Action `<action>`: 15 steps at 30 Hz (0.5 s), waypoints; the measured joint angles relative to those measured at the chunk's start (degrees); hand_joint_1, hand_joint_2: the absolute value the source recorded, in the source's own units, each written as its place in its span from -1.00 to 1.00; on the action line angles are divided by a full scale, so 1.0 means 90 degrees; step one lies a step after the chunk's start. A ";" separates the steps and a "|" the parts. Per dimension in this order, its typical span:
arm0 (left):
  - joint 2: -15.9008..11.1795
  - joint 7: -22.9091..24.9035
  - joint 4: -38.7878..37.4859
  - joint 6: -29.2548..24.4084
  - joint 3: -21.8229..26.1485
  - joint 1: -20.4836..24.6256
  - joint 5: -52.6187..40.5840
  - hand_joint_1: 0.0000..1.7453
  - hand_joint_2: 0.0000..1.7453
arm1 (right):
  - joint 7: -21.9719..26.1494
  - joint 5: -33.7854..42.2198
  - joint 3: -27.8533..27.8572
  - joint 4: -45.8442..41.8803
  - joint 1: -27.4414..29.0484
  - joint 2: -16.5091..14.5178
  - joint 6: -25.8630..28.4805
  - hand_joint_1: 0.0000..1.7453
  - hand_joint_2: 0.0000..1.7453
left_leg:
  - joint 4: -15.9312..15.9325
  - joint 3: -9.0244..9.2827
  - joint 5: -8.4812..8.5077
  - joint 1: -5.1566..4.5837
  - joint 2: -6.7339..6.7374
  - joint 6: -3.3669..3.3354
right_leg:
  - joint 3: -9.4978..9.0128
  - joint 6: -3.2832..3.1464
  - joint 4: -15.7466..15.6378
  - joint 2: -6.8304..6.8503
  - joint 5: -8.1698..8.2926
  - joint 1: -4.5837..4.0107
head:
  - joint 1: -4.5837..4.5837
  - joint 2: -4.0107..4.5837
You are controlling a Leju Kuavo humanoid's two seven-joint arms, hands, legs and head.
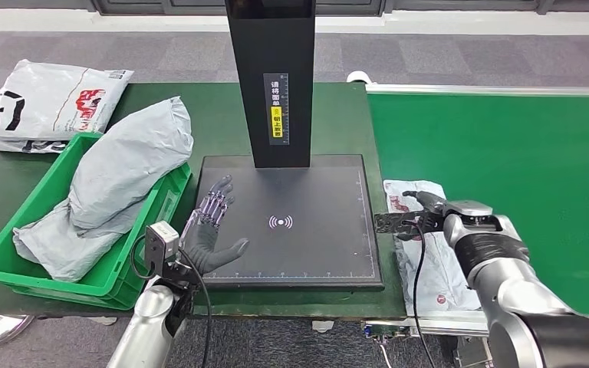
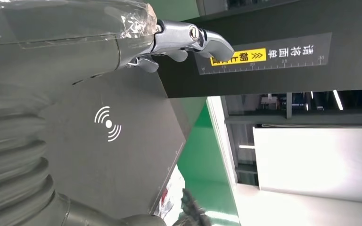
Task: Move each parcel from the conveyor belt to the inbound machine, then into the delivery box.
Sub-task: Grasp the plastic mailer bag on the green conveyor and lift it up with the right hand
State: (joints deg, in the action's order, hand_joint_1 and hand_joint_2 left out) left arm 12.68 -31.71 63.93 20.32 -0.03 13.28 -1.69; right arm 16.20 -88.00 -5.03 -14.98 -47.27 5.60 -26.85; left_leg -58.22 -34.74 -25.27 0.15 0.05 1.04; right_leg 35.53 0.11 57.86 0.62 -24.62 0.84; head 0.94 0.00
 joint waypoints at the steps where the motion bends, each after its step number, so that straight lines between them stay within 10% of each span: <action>1: 0.0004 -0.0004 0.0000 -0.0020 -0.0013 0.0001 -0.0001 -1.00 1.00 | -0.0096 -0.0002 -0.0024 0.0011 0.0076 -0.0029 -0.0039 -1.00 1.00 | 0.0000 -0.0001 0.0000 0.0000 -0.0001 0.0000 | 0.0000 0.0000 0.0000 0.0002 0.0000 0.0000 | 0.0000 0.0000; 15: 0.0019 -0.0013 0.0002 -0.0073 -0.0089 -0.0001 -0.0004 -1.00 1.00 | -0.0227 0.0009 -0.0135 0.0053 0.0350 -0.0106 -0.0068 -1.00 1.00 | 0.0000 0.0005 -0.0002 0.0000 0.0011 -0.0002 | -0.0002 0.0001 0.0000 -0.0010 0.0000 0.0001 | 0.0000 0.0000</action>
State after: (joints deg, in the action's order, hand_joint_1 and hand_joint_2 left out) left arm 12.85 -31.82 63.95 19.67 -0.84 13.28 -1.73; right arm 14.16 -87.93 -6.25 -14.50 -44.13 4.64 -27.46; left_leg -58.22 -34.70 -25.29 0.15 0.15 1.03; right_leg 35.51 0.11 57.86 0.53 -24.62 0.84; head 0.94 0.00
